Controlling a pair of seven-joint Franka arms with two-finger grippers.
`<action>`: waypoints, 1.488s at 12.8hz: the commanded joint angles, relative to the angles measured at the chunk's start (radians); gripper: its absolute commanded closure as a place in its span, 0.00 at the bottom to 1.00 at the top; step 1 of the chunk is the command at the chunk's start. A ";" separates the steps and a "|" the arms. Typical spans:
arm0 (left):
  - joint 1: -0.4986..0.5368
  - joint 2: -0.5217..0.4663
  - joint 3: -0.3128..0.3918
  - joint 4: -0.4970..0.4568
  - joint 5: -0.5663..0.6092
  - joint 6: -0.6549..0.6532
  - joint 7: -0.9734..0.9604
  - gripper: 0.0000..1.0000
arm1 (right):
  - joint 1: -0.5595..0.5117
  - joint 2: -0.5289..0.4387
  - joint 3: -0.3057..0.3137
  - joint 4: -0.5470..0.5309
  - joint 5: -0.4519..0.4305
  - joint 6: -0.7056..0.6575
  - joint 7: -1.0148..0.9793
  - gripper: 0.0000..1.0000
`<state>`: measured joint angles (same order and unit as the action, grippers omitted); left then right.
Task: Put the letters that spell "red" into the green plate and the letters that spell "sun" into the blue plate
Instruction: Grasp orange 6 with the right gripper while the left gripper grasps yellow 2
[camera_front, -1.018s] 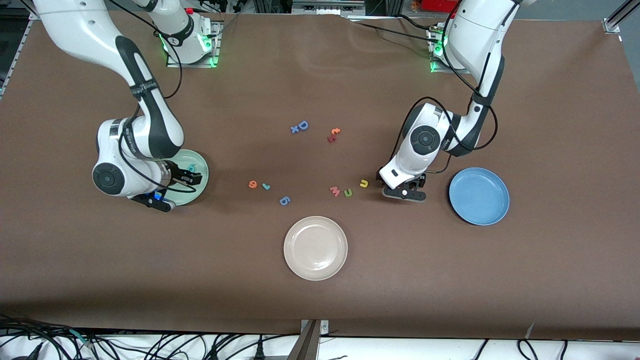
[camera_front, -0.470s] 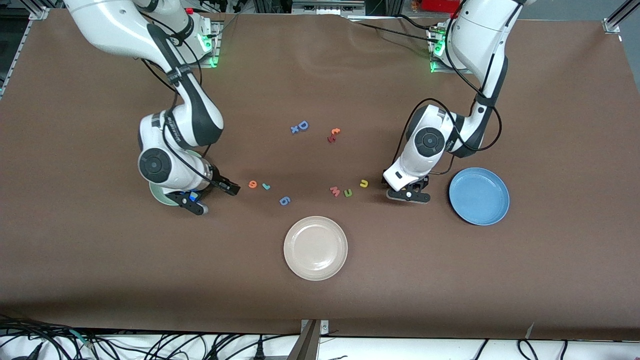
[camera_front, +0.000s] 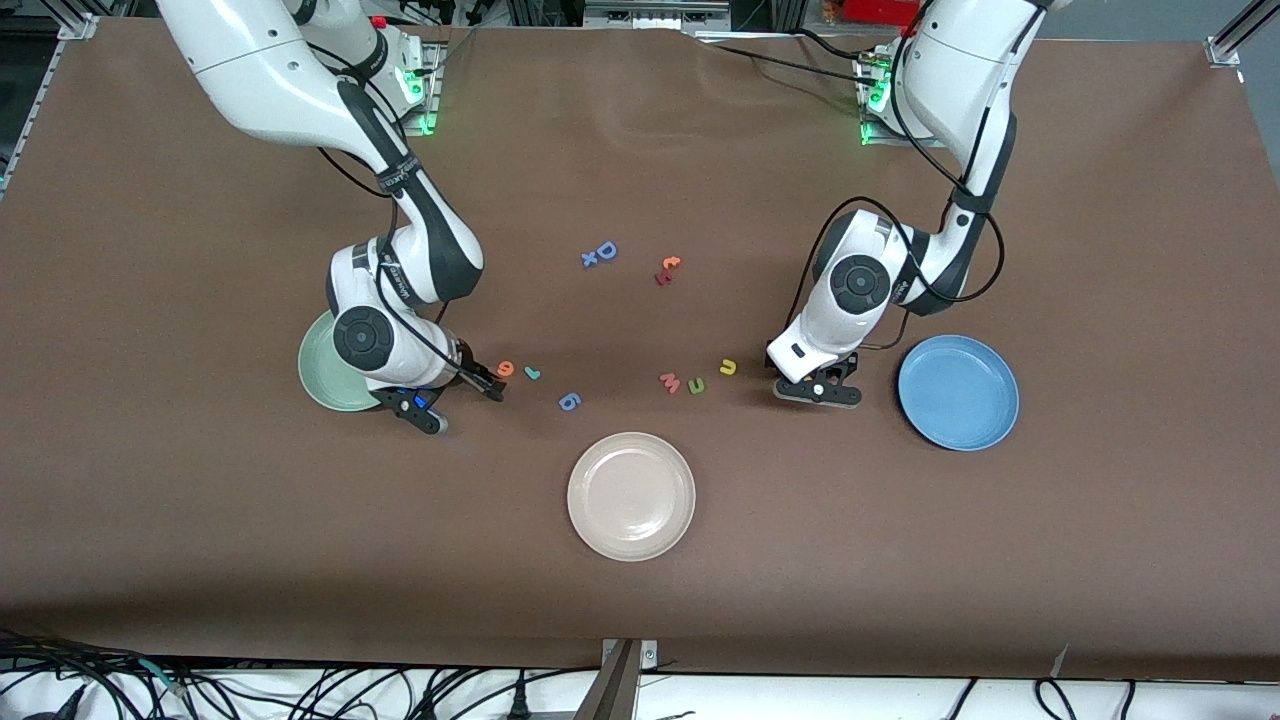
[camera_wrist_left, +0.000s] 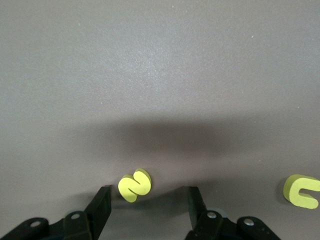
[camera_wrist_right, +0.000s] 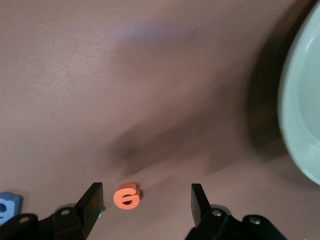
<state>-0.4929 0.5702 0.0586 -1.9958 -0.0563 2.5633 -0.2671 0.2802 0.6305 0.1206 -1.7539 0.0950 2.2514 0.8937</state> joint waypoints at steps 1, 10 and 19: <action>0.011 -0.001 -0.002 0.008 0.026 0.003 0.005 0.36 | 0.029 0.032 -0.001 0.010 0.011 0.054 0.054 0.20; 0.016 0.010 -0.002 0.015 0.026 0.005 0.005 0.60 | 0.043 0.054 -0.001 -0.003 0.011 0.086 0.068 0.42; 0.025 0.010 -0.002 0.017 0.026 0.003 0.006 0.73 | 0.060 0.054 0.004 -0.001 0.012 0.088 0.093 0.42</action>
<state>-0.4830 0.5717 0.0580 -1.9888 -0.0563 2.5668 -0.2671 0.3294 0.6847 0.1222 -1.7541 0.0951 2.3331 0.9617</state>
